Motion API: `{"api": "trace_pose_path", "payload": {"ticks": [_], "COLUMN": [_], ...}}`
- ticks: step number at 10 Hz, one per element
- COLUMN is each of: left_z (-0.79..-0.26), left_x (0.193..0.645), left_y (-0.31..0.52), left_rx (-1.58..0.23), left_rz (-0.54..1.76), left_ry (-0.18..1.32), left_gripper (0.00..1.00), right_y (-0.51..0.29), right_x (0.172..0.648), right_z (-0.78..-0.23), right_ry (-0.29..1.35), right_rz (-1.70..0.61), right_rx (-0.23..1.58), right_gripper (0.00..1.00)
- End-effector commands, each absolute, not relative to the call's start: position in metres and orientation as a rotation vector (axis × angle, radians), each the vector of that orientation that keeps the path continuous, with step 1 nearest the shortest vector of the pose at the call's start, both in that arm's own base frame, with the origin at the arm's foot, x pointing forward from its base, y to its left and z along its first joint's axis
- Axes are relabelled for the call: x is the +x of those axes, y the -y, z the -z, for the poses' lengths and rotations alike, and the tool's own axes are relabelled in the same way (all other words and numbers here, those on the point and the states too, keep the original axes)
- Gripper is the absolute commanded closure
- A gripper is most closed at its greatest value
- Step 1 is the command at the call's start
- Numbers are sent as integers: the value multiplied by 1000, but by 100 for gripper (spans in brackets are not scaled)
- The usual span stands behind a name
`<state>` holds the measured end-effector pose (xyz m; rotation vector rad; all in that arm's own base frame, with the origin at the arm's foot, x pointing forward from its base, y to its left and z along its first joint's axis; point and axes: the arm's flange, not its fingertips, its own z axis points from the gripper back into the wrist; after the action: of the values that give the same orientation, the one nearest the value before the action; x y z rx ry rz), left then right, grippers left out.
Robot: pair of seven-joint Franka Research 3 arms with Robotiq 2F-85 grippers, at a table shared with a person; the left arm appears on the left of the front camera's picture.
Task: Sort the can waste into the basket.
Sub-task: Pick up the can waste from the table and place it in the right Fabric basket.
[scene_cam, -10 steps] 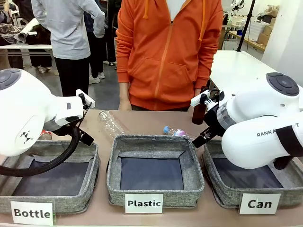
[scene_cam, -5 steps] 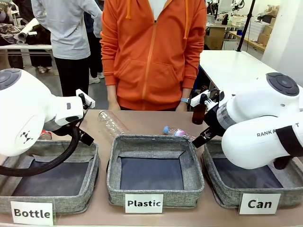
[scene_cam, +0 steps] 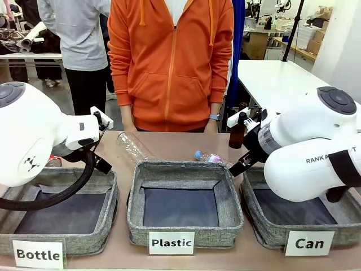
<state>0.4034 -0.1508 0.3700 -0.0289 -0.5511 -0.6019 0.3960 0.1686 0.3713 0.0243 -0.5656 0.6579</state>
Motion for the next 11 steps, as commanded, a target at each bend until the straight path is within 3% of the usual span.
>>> {"api": "trace_pose_path", "payload": {"ticks": [1,6,7,8,11], "left_z": [-370,-388,-414,-450,-503], "left_x": [403,394,379,364,318], "left_y": [151,148,147,147,101], "left_rx": [-29,-92,-133,-214,-527], "left_rz": [602,641,630,419,442], "left_ry": [551,580,600,457,401], "left_gripper": [0,0,0,0,0], "right_y": [-168,-164,-155,-142,-71], "right_x": [396,392,386,375,335], "right_z": [-371,-387,-412,-446,-505], "right_ry": [566,568,547,487,423], "right_rz": [-657,-652,-613,-534,-440], "right_rx": [25,62,148,264,662], "right_gripper": [0,0,0,0,0]}}
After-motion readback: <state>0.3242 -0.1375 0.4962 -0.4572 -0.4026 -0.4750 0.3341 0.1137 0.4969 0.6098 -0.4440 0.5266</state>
